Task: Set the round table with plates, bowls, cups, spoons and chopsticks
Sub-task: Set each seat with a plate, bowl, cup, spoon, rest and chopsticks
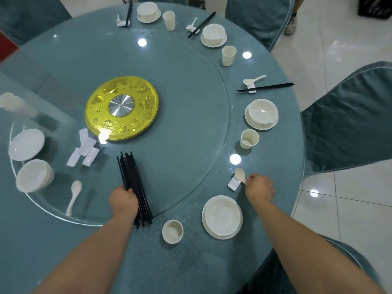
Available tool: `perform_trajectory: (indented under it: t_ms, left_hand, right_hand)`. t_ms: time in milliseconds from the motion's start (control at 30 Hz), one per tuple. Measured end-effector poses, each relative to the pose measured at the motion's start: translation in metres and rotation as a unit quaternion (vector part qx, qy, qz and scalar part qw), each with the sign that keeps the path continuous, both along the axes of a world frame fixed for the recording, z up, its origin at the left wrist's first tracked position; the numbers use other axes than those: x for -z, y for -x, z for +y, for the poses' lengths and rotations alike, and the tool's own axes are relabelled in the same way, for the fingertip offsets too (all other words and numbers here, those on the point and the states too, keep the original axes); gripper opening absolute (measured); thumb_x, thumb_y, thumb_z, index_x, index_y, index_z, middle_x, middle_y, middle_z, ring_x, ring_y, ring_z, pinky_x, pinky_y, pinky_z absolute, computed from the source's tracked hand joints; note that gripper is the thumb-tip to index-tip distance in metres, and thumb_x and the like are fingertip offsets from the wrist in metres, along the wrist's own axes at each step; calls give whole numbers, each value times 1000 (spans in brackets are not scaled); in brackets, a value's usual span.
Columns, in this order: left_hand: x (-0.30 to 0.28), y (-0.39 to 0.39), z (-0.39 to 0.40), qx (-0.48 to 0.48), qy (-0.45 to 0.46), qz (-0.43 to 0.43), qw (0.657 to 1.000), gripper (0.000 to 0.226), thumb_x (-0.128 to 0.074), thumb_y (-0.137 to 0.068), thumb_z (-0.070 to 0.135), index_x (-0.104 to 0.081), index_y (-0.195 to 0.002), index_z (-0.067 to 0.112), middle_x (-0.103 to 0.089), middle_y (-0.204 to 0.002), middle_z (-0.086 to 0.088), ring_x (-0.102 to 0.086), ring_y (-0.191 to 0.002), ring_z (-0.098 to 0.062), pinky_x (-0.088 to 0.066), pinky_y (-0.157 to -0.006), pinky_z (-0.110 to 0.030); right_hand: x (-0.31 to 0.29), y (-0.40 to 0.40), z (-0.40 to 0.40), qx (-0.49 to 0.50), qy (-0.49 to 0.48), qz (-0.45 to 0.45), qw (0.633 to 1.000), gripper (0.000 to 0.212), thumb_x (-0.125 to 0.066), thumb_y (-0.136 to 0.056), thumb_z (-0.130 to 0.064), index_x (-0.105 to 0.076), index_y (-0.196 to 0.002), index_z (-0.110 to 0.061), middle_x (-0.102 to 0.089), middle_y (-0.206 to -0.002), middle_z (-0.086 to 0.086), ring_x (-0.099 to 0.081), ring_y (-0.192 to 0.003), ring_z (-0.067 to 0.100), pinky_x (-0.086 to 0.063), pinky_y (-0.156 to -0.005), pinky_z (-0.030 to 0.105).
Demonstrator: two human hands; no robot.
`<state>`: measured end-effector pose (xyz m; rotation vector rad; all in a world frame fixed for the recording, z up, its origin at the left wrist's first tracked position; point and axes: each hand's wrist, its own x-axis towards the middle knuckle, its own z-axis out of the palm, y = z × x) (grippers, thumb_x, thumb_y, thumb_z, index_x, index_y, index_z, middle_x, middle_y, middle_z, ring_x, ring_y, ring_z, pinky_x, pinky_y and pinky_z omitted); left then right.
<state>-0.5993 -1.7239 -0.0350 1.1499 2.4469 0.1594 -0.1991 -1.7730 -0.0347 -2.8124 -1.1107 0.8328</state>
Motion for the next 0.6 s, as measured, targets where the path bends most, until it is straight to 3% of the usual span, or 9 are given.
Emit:
perform_trajectory:
  t_ms: [133,267,467,600]
  left_hand:
    - [-5,0,1,-20,19,-30,999,22,-64,-91,14,-68,-94,-7,-68,-98,-29,-64,-98,-43,-49,-84,-42]
    - [-10,8,-9,-48,23,-70,996,24,-64,-92,17,-70,-105,-2,-69,-104,-26,-63,-104,-40,-48,-88,-40]
    - [-14,20,-22,-54,18,-120,991,19,-62,-93,17,-69,-96,0,-70,-94,-22,-65,-96,-36,-49,-81,-37]
    - [-19,30,-35,-40,35,-118,992,15,-61,-93,15,-64,-90,1,-68,-95,-20,-63,-92,-33,-43,-71,-33]
  right_hand:
    - [-6,6,-3,-12,-76,-10,997,27,-45,-97,-26,-68,-100,-13,-63,-105,14,-55,-101,33,-46,-86,41]
    - [-18,28,1,-39,-132,1,991,32,-43,-98,-22,-65,-85,-4,-63,-90,15,-56,-88,33,-46,-78,41]
    - [-36,77,5,-78,-193,38,977,35,-43,-97,-21,-49,-65,-9,-53,-73,9,-52,-71,28,-39,-62,34]
    - [-40,110,5,-95,-196,75,973,38,-43,-99,-25,-50,-64,-12,-55,-69,7,-54,-63,23,-42,-58,32]
